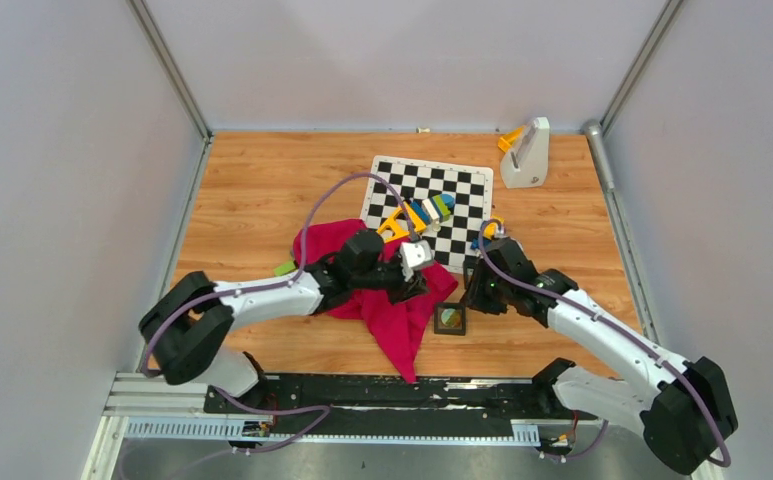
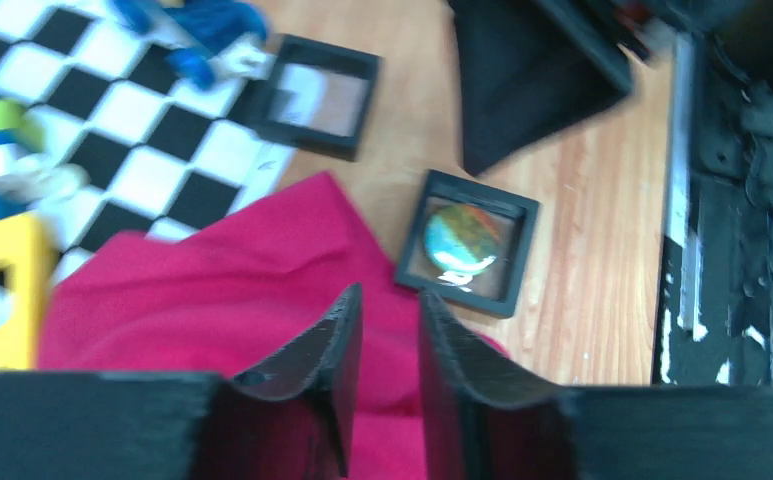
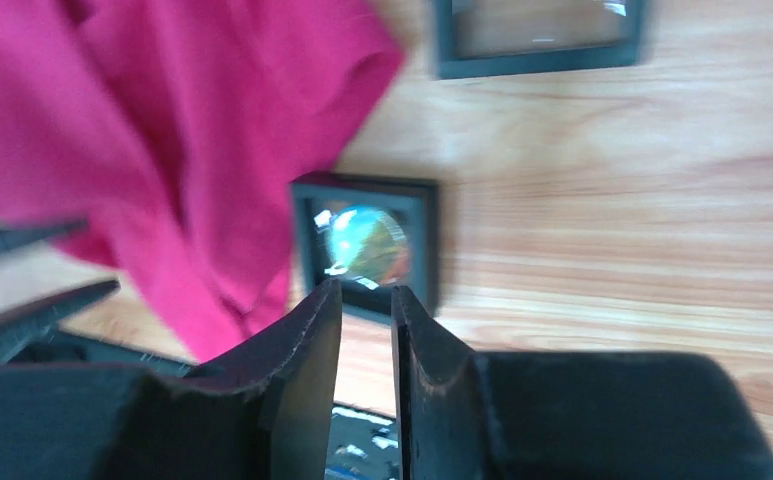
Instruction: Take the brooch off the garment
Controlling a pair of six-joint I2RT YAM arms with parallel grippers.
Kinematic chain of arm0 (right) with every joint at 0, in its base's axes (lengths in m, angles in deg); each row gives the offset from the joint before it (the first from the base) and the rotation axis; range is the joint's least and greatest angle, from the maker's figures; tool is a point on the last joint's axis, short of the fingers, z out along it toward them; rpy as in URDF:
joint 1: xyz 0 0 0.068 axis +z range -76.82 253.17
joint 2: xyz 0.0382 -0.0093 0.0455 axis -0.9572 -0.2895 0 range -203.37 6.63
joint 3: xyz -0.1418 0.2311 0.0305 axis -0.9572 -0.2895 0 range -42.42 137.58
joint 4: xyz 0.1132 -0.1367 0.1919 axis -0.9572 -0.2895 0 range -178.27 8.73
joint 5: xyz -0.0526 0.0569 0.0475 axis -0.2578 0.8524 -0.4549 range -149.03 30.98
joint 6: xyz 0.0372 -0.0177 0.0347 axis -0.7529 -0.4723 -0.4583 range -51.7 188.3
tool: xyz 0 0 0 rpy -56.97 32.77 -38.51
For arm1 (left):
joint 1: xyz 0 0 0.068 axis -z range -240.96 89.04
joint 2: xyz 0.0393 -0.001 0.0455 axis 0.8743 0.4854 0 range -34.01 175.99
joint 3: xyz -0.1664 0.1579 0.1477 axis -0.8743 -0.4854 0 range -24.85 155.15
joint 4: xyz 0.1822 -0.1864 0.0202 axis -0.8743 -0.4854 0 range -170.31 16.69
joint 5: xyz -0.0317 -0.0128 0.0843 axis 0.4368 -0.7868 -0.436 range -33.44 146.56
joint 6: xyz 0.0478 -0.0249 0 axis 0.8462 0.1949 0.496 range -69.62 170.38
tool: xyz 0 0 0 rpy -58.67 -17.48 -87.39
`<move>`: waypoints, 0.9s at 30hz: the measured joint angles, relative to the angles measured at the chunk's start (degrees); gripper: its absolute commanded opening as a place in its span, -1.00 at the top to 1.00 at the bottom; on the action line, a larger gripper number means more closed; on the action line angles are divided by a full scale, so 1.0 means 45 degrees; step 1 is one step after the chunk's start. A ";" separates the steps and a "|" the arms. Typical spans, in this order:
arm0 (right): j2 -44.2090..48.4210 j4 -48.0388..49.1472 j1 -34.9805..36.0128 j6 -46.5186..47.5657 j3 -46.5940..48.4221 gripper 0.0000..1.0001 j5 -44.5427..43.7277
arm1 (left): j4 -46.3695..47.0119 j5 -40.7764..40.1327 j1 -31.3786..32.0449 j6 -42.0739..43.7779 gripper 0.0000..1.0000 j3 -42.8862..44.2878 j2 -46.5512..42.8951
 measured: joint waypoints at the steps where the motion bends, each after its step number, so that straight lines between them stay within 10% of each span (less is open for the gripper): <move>1: -0.0010 -0.0083 0.0369 0.0010 0.0301 0.74 0.0087 | -0.0185 -0.0466 -0.0136 -0.0253 -0.20 -0.0078 -0.0486; 7: -0.1710 0.0121 0.2686 -0.0155 0.2074 1.00 0.0427 | -0.2351 -0.4347 -0.0529 -0.2317 -0.96 -0.0170 -0.3915; 13: -0.5153 0.0121 0.4537 -0.1268 0.3871 1.00 -0.0612 | -0.4114 -0.7320 -0.0899 -0.4974 -1.00 -0.1297 -0.7242; 27: -0.7504 -0.0510 0.5158 -0.3429 0.3837 1.00 -0.2045 | -0.7776 -0.9549 -0.1258 -0.7271 -0.97 -0.1423 -0.7650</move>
